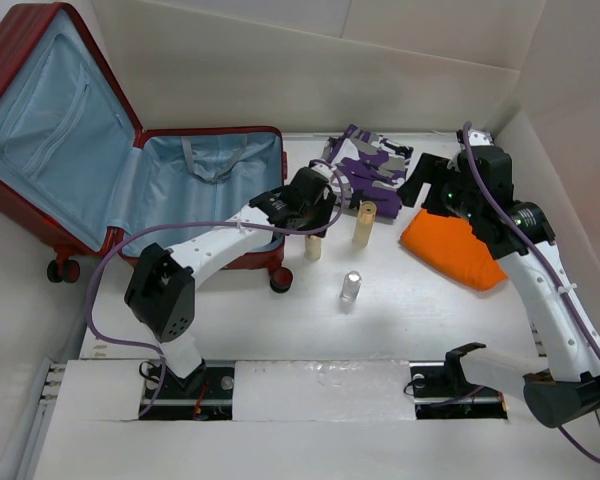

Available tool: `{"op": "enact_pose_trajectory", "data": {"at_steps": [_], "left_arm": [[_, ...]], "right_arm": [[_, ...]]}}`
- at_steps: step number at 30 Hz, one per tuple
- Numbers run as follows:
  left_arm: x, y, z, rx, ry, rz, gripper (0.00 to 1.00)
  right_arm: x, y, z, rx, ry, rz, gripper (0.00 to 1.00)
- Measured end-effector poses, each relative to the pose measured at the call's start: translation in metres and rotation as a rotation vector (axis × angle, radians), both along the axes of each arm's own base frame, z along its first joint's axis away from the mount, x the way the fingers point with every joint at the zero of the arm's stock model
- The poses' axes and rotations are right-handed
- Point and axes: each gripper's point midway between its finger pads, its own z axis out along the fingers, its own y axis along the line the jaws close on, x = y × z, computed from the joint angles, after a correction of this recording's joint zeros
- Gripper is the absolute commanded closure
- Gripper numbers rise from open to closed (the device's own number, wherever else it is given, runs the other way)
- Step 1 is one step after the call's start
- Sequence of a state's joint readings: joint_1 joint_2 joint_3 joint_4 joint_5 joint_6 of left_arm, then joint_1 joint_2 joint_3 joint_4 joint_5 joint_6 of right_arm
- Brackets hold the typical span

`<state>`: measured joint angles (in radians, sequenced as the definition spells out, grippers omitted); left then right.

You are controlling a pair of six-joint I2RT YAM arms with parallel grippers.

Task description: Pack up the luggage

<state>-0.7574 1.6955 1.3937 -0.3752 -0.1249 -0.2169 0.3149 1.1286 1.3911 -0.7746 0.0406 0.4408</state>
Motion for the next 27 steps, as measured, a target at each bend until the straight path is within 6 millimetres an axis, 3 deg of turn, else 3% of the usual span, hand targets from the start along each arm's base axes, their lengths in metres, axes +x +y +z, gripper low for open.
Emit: {"op": "enact_pose_trajectory", "data": {"at_steps": [7, 11, 14, 17, 22, 24, 27], "left_arm": [[0.002, -0.001, 0.001, -0.002, -0.007, 0.001, 0.71], [-0.001, 0.002, 0.003, 0.012, 0.007, 0.000, 0.73], [-0.001, 0.002, 0.016, 0.018, 0.013, 0.000, 0.74], [0.006, -0.005, 0.052, -0.017, -0.016, -0.003, 0.74], [0.029, -0.013, 0.142, -0.175, -0.136, 0.004, 0.74], [0.044, -0.002, 0.174, -0.225, -0.193, 0.036, 0.74], [0.062, 0.028, 0.197, -0.248, -0.244, 0.108, 0.74]], "right_arm": [[0.001, -0.002, 0.000, -0.003, -0.001, -0.001, 0.16], [0.000, -0.001, 0.000, -0.001, 0.000, 0.006, 0.16], [0.000, -0.001, 0.000, 0.001, 0.000, 0.006, 0.16], [0.000, -0.002, 0.000, 0.002, 0.000, 0.006, 0.16], [0.000, 0.000, 0.000, 0.001, 0.000, 0.017, 0.16], [0.000, 0.000, 0.000, 0.001, -0.001, 0.023, 0.16], [0.000, 0.001, 0.000, 0.002, 0.000, 0.028, 0.16]]}}
